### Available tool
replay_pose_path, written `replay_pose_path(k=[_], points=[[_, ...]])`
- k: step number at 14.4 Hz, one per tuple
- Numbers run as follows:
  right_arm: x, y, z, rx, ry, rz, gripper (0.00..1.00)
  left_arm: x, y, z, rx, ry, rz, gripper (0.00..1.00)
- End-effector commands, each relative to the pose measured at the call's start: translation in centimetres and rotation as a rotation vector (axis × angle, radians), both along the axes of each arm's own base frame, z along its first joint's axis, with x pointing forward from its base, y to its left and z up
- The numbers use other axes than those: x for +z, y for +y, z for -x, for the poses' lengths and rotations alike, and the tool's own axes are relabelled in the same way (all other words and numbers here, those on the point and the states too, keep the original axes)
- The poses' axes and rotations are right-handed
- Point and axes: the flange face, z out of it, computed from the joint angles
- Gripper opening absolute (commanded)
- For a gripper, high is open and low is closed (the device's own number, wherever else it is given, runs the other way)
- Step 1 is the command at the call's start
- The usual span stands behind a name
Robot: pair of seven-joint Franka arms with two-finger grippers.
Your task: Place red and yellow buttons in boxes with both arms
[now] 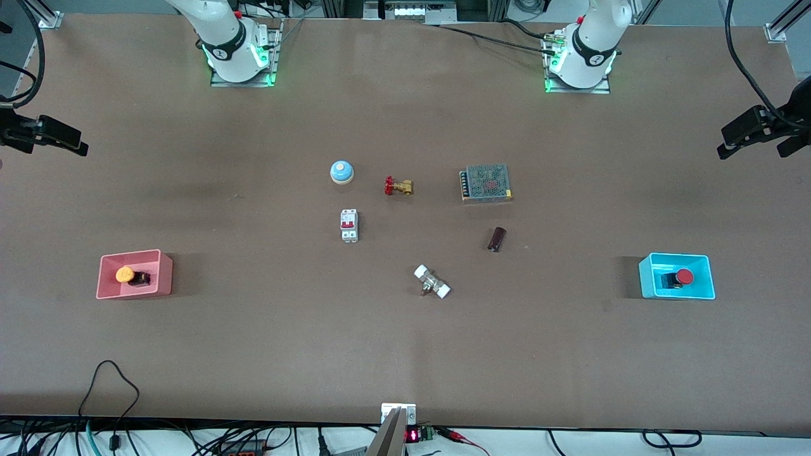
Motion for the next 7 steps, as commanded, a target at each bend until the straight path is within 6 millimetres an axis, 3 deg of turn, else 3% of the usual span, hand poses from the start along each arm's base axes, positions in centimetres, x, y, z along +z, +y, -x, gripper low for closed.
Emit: replay_pose_path(k=[1, 7], points=[[0.37, 0.26, 0.97, -0.010, 0.007, 0.012, 1.00, 0.61, -0.28, 0.72, -0.012, -0.009, 0.015, 1.00], [0.70, 0.13, 1.36, -0.015, 0.009, 0.006, 1.00, 0.47, -0.36, 0.59, -0.014, -0.009, 0.015, 1.00]])
